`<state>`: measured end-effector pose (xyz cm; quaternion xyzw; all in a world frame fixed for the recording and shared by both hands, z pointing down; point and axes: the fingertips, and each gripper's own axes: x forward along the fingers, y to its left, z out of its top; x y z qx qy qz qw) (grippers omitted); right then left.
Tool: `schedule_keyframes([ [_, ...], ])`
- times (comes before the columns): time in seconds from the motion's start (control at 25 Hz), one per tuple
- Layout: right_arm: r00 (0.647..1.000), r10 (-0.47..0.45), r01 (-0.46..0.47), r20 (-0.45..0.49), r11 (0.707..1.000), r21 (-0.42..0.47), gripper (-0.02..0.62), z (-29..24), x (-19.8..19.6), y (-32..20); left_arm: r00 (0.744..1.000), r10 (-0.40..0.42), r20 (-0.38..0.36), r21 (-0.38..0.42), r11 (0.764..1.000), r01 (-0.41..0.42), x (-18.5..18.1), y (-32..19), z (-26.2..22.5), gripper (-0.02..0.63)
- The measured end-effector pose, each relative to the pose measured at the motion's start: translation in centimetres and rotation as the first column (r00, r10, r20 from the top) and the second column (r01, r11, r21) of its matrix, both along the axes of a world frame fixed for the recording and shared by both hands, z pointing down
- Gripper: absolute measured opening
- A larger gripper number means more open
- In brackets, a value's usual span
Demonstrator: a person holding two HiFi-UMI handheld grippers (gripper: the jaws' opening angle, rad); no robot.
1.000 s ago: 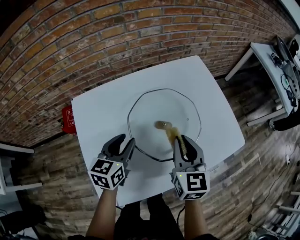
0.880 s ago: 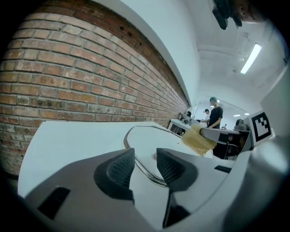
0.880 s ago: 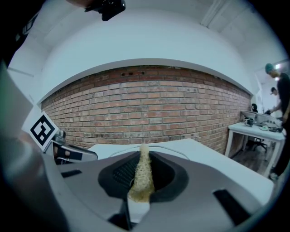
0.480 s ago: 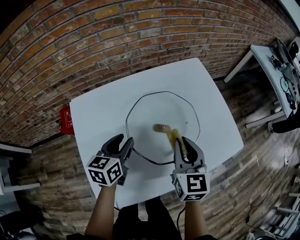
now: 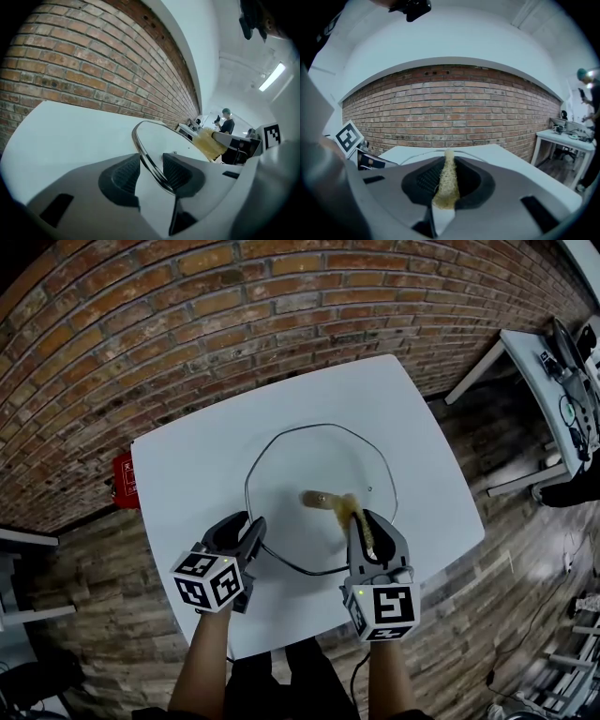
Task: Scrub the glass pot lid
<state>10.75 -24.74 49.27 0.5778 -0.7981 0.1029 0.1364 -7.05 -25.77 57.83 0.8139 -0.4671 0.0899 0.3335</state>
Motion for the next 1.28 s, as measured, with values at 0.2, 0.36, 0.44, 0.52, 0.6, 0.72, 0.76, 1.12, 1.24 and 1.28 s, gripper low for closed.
schedule_keyframes([
  [0.2,1.0,-0.022,0.022,0.005,0.999,0.025,0.058,-0.8,-0.8,-1.5,1.0,0.0,0.019,0.007,1.0,0.0,0.0,-0.2,0.0,0.149],
  [0.36,0.998,-0.056,0.055,0.01,0.997,0.051,0.058,-1.9,-2.3,-3.0,1.0,-0.005,0.022,0.008,1.0,0.005,0.0,-0.2,0.0,0.144],
  [0.44,0.998,-0.067,0.066,0.013,0.996,0.059,0.058,-2.3,-2.8,-3.5,1.0,-0.007,0.024,0.009,1.0,0.007,0.0,-0.2,0.0,0.143],
  [0.52,0.997,-0.077,0.076,0.017,0.995,0.061,0.058,-2.5,-3.2,-4.0,1.0,-0.008,0.025,0.009,1.0,0.008,0.0,-0.2,0.0,0.143],
  [0.6,0.996,-0.089,0.087,0.022,0.994,0.058,0.058,-2.4,-3.7,-4.4,1.0,-0.01,0.024,0.009,1.0,0.01,-0.1,-0.2,0.0,0.143],
  [0.72,0.993,-0.116,0.114,0.033,0.992,0.044,0.058,-1.9,-5.2,-5.5,1.0,-0.011,0.023,0.009,1.0,0.011,-0.1,-0.2,-0.1,0.143],
  [0.76,0.991,-0.13,0.129,0.039,0.991,0.034,0.058,-1.7,-5.9,-6.0,1.0,-0.011,0.024,0.01,1.0,0.01,0.0,-0.2,-0.1,0.143],
  [1.12,0.974,-0.226,0.226,0.018,0.967,-0.117,0.058,1.8,-10.8,-9.3,0.999,-0.016,0.034,0.011,1.0,0.016,0.1,-0.2,-0.1,0.141],
  [1.24,0.973,-0.23,0.22,-0.032,0.958,-0.186,0.058,3.7,-10.5,-9.3,0.999,-0.016,0.037,0.013,1.0,0.015,0.0,-0.3,-0.2,0.141],
  [1.28,0.972,-0.227,0.212,-0.054,0.957,-0.2,0.058,4.3,-10.2,-9.3,0.999,-0.015,0.039,0.015,1.0,0.015,-0.1,-0.3,-0.2,0.141],
])
